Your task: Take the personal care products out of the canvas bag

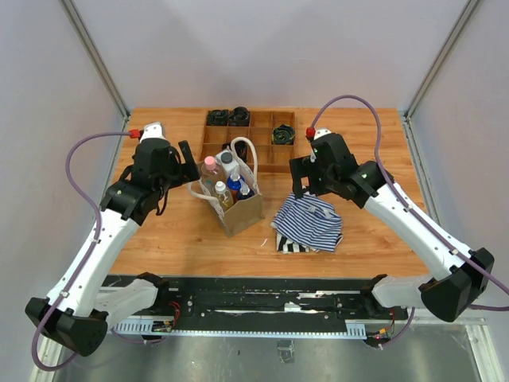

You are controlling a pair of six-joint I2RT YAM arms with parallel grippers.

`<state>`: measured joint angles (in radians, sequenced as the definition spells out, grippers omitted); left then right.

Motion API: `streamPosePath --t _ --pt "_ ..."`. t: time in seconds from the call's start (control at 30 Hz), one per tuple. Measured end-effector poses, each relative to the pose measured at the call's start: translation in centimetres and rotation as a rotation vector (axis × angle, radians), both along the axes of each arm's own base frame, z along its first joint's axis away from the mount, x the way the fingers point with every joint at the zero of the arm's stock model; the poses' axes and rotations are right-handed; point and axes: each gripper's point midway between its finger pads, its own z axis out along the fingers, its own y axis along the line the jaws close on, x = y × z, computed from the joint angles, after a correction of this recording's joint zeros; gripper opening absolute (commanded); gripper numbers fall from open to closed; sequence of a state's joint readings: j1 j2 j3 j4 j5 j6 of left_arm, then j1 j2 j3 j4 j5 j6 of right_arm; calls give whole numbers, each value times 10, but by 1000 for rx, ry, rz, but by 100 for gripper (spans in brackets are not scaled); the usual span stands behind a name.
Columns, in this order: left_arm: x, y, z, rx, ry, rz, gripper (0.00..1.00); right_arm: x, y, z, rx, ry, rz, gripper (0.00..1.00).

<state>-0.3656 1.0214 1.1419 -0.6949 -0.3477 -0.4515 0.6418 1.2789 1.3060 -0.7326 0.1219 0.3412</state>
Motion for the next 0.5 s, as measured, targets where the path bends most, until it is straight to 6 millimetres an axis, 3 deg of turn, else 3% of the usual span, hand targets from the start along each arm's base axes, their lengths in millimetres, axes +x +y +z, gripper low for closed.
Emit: streamPosePath --t 0.27,0.5 --pt "-3 -2 4 -13 -15 -14 100 -2 -12 -20 -75 39 -31 98" --pt "-13 -8 -5 -63 7 -39 100 -27 -1 -62 -43 162 66 98"
